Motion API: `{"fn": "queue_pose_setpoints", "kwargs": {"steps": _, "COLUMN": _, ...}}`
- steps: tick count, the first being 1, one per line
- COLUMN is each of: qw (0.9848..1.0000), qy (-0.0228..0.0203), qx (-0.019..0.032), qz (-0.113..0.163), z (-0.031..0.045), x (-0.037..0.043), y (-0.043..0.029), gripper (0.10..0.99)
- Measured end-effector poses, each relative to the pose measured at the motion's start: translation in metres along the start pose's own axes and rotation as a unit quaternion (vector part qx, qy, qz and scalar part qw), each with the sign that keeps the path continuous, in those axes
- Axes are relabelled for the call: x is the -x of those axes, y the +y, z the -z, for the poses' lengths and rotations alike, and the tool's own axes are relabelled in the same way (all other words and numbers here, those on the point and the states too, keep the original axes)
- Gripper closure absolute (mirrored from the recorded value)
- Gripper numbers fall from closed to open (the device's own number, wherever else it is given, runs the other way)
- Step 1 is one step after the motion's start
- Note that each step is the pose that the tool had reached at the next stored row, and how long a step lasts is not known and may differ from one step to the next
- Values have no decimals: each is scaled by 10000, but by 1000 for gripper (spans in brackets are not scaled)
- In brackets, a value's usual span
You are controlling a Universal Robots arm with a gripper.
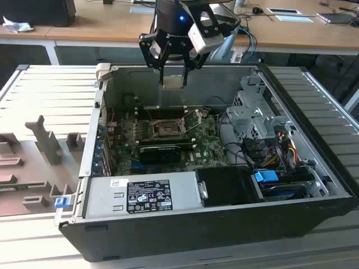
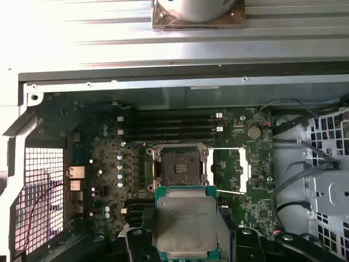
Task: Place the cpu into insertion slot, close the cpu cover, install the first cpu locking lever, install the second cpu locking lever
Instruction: 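Place the cpu into insertion slot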
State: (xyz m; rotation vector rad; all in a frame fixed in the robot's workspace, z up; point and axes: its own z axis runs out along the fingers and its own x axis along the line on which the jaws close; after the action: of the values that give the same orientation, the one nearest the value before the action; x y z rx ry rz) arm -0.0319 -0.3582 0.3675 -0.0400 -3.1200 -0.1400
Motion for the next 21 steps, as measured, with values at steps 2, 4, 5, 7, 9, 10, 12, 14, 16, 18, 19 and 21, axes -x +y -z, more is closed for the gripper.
{"fn": "queue_pose_setpoints", "kwargs": {"steps": 2, "qw": 9997, "qy": -22, "qx": 4, "qz": -248, "z": -1, "x": 0, "y": 0, "gripper": 557}}
{"fn": "queue_pose_setpoints", "kwargs": {"steps": 4, "qw": 9986, "qy": -47, "qx": 9, "qz": -523, "z": -3, "x": 0, "y": 0, "gripper": 557}}
{"fn": "queue_pose_setpoints", "kwargs": {"steps": 5, "qw": 9982, "qy": -53, "qx": 10, "qz": -592, "z": -4, "x": 0, "y": 0, "gripper": 557}}
{"fn": "queue_pose_setpoints", "kwargs": {"steps": 7, "qw": 9975, "qy": -63, "qx": 12, "qz": -700, "z": -8, "x": 0, "y": -1, "gripper": 557}}
{"fn": "queue_pose_setpoints", "kwargs": {"steps": 9, "qw": 9970, "qy": -69, "qx": 14, "qz": -776, "z": -13, "x": 1, "y": -1, "gripper": 557}}
{"fn": "queue_pose_setpoints", "kwargs": {"steps": 10, "qw": 9969, "qy": -69, "qx": 15, "qz": -787, "z": -31, "x": 1, "y": -3, "gripper": 557}}
{"fn": "queue_pose_setpoints", "kwargs": {"steps": 12, "qw": 9969, "qy": -69, "qx": 14, "qz": -788, "z": -57, "x": 1, "y": -10, "gripper": 557}}
{"fn": "queue_pose_setpoints", "kwargs": {"steps": 14, "qw": 9969, "qy": -66, "qx": 12, "qz": -788, "z": -70, "x": 2, "y": -11, "gripper": 557}}
{"fn": "queue_pose_setpoints", "kwargs": {"steps": 16, "qw": 9964, "qy": -72, "qx": 10, "qz": -848, "z": -75, "x": 2, "y": -12, "gripper": 557}}
{"fn": "queue_pose_setpoints", "kwargs": {"steps": 18, "qw": 9933, "qy": -99, "qx": 17, "qz": -1149, "z": -83, "x": 2, "y": -12, "gripper": 557}}
{"fn": "queue_pose_setpoints", "kwargs": {"steps": 19, "qw": 9923, "qy": -106, "qx": 18, "qz": -1235, "z": -87, "x": 2, "y": -12, "gripper": 557}}
{"fn": "queue_pose_setpoints", "kwargs": {"steps": 21, "qw": 9906, "qy": -118, "qx": 17, "qz": -1362, "z": -88, "x": 2, "y": -13, "gripper": 557}}
